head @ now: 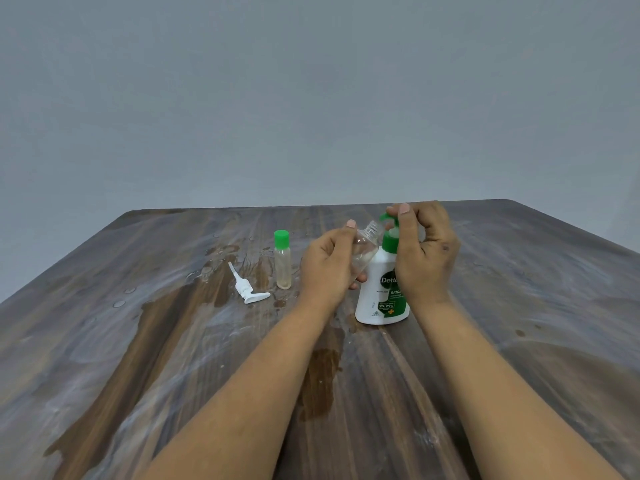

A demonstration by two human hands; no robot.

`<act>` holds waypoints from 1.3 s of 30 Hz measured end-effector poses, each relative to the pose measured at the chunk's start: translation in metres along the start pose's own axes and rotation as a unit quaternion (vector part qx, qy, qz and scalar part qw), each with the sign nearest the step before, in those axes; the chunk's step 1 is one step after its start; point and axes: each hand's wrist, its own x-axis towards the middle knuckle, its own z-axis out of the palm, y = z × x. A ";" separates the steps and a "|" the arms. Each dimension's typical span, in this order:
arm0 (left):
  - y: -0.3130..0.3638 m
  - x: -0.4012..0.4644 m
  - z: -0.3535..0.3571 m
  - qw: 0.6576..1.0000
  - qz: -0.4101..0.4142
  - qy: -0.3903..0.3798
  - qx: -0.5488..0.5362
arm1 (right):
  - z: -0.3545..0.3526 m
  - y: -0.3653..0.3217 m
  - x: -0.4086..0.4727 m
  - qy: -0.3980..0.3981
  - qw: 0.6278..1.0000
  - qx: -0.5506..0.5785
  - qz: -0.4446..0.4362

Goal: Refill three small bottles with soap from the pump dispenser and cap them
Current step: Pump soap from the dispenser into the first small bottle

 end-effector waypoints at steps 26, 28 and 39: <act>-0.002 0.010 0.000 0.999 -0.024 -0.018 0.015 | -0.002 -0.001 0.001 -0.004 1.000 0.005 -0.028; 0.001 0.013 -0.001 0.999 -0.020 -0.028 0.042 | -0.001 -0.002 0.002 -0.003 1.000 0.004 -0.027; 0.001 0.012 -0.003 0.998 -0.047 -0.042 0.017 | -0.003 -0.001 0.001 -0.021 0.999 -0.019 -0.025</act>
